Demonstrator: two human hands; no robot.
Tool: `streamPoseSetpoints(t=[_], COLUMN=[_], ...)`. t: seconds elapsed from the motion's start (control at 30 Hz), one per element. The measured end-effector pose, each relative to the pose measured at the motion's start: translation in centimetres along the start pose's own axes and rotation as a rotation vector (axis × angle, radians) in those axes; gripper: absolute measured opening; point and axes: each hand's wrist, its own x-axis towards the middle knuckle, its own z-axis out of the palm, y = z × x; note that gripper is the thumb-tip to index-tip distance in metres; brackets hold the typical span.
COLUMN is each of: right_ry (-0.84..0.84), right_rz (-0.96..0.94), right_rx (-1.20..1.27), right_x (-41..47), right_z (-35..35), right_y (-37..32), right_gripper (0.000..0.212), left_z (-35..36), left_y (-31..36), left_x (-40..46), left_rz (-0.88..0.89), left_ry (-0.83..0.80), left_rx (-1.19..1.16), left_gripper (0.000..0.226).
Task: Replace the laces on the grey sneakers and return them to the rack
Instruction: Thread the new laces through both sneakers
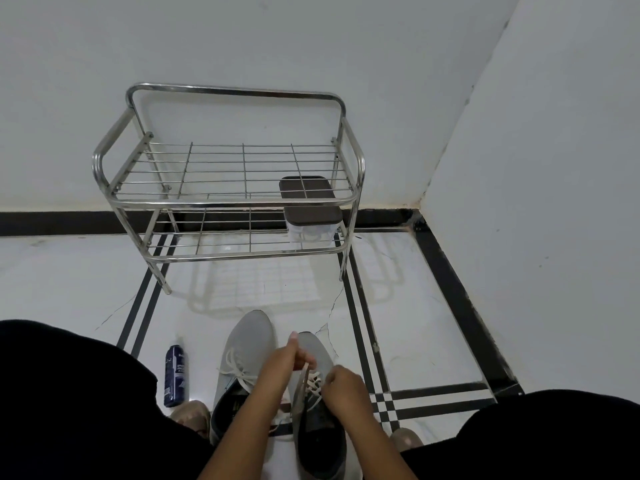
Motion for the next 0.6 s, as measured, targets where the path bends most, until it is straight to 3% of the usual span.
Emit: streamPoseSetpoints(t=[0.13, 0.23, 0.43, 0.5, 0.6], right_ry=[-0.219, -0.317, -0.322, -0.281, -0.082], right_rz=[0.017, -0.02, -0.026, 0.017, 0.129], right_rx=[0.621, 0.797, 0.665, 0.448, 0.072], right_x=[-0.9, -1.9, -2.7, -2.1, 0.0], right_z=[-2.3, -2.6, -5.1, -6.9, -8.0], right_y=[-2.1, -2.7, -1.8, -0.7, 0.6], right_gripper=[0.016, 0.01, 0.019, 0.018, 0.014], left_z=[-1.3, -1.3, -1.9, -2.5, -2.9], left_y=[2.2, 2.8, 1.8, 1.4, 0.8], left_x=[-1.4, -2.0, -2.5, -2.5, -1.6], left_rz=[0.053, 0.064, 0.061, 0.005, -0.144], left_ry=[0.032, 0.017, 0.1, 0.205, 0.306], left_rx=[-0.07, -0.127, -0.333, -0.395, -0.383], left_gripper=[0.07, 0.067, 0.06, 0.052, 0.044])
